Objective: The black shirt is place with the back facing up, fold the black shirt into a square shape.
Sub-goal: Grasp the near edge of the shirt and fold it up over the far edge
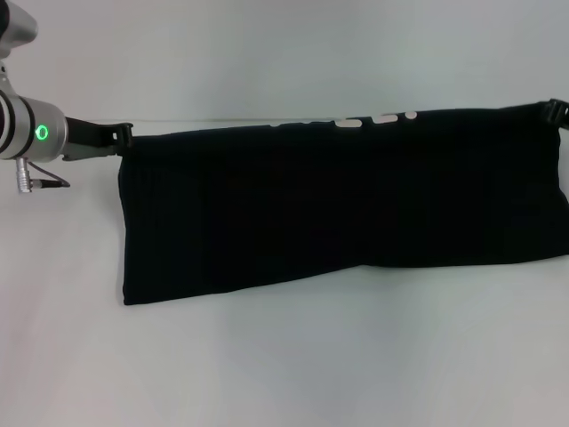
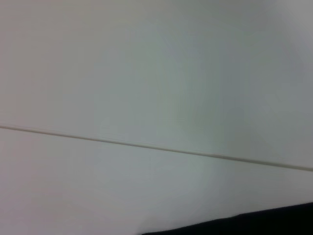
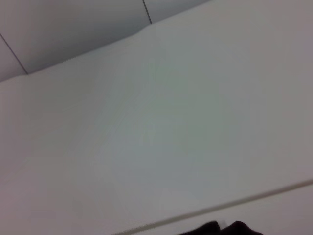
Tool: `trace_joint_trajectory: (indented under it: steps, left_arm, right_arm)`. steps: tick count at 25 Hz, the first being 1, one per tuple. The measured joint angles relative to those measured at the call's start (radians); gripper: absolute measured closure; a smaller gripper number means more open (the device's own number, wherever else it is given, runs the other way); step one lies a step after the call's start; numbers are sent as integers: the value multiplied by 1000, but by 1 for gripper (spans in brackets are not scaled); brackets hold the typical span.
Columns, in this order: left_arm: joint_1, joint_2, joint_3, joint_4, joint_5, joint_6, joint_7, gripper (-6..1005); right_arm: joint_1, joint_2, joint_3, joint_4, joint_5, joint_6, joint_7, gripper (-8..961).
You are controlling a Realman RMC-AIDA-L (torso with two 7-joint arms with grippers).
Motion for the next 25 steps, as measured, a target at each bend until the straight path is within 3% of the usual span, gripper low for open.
trace_joint_trajectory:
  steps: [15, 20, 25]
  left_arm:
    - [-8, 1, 18, 4, -4, -25, 49, 999]
    - [-9, -14, 32, -10, 1, -102, 50, 998]
    - [10, -23, 95, -19, 4, -178, 51, 998]
  right_arm:
    - [46, -4, -78, 16, -3, 116, -9, 766]
    - [55, 7, -143, 74, -1, 237, -10, 761]
    - [58, 9, -166, 83, -2, 270, -10, 755]
